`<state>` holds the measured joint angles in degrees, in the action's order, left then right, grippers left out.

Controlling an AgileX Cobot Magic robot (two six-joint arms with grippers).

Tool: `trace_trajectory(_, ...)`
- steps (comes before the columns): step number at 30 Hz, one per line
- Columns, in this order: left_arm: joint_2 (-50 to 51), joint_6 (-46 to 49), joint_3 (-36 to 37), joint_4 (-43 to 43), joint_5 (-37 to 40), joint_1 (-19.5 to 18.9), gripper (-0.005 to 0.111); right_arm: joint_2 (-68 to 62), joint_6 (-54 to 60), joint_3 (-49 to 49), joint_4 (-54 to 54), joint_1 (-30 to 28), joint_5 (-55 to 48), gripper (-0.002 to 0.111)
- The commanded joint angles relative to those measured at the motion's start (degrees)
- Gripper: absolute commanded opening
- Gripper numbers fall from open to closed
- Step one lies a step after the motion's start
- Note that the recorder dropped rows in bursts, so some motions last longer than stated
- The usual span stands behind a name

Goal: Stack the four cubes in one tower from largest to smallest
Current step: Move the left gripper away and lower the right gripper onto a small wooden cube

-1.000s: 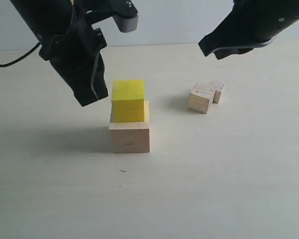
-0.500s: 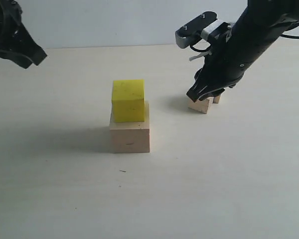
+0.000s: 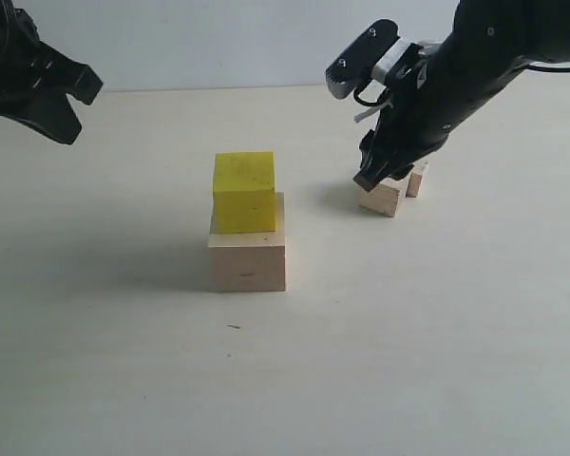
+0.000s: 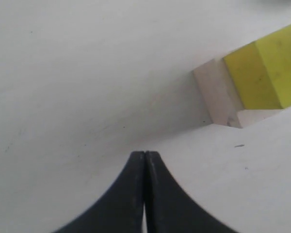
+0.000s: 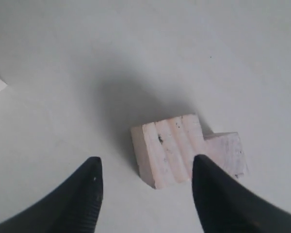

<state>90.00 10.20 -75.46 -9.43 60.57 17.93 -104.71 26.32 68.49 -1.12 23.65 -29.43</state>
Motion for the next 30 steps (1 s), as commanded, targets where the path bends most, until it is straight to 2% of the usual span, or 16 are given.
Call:
trace_trajectory(1, -0.7, 1.4, 0.3, -2.4, 0.6, 0.0, 0.000, -1.4, 2.3, -0.1, -0.4, -0.3, 5.1, 0.064)
trace_trajectory(13, -0.7, 1.5, 0.3, -5.5, 0.7, 0.1, 0.000, -7.4, 2.5, -0.1, -2.5, -0.3, 13.2, 0.066)
trace_trajectory(30, -0.7, 3.0, 0.3, -6.5, 3.5, 0.1, 0.000, -12.4, 1.5, 3.0, -3.8, -2.8, 10.6, 0.064)
